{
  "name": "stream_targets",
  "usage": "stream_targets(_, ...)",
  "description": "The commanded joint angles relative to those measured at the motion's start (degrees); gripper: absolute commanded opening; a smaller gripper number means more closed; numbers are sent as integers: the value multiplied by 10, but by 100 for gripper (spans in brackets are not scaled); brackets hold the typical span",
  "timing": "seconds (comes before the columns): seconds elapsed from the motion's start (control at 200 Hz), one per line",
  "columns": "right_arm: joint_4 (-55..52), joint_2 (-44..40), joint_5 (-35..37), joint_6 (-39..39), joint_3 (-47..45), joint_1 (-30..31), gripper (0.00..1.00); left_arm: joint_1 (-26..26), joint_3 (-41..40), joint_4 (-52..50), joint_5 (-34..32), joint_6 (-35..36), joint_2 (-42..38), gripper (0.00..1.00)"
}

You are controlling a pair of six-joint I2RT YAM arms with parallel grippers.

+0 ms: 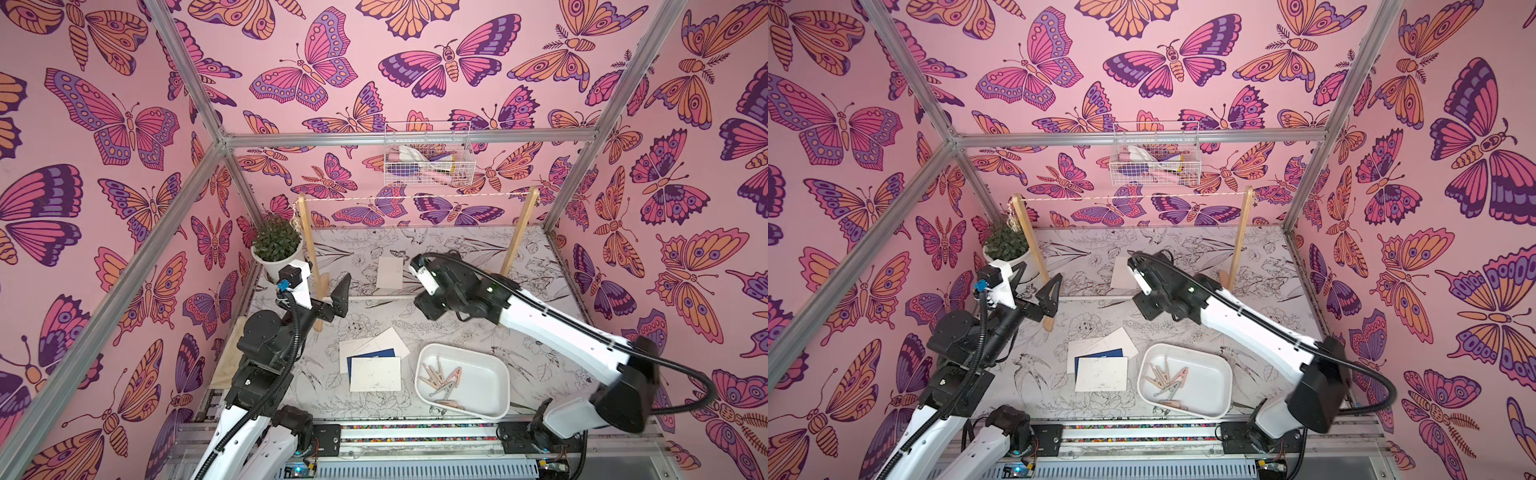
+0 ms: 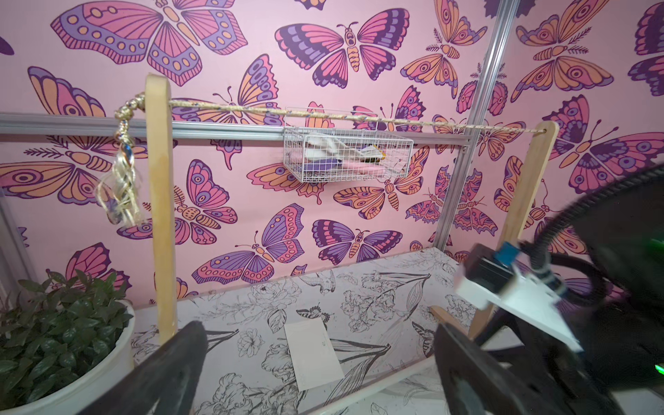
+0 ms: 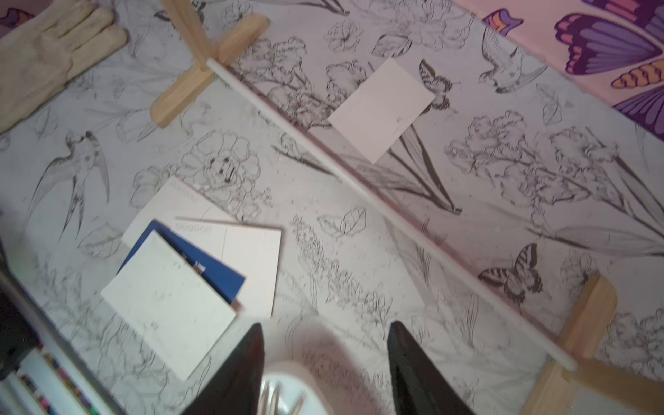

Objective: Remove the postcards from the strings
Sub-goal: Place the clamp in the storage box, then move the postcard to the center of the board.

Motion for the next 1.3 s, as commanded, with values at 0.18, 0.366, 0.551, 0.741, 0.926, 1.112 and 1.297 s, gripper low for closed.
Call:
stream_targets(0.18, 91, 221, -30, -8, 152, -24, 51, 3, 3, -24, -24, 12, -18, 100)
stream_targets(0.366, 246, 274, -38, 33, 124, -38, 52, 3, -1, -24, -25, 23, -14, 100)
stream_targets(0.551, 299, 348, -30, 96, 172, -73, 50, 3, -6, -22, -29, 30, -17, 100)
stream_targets(0.741, 242, 442, 28, 95, 296, -93, 45, 3, -17, -11, -30, 34, -17, 100)
stream_targets(0.926, 251, 478, 39, 94, 339, -100, 59, 3, -18, -10, -28, 38, -14, 100)
stream_targets(1.112, 271, 486, -47, 145, 345, -125, 89, 3, -19, -10, -28, 44, -10, 100)
stream_targets(1.297, 236, 517, -55, 184, 399, -137, 99, 3, -21, -10, -28, 48, -6, 100)
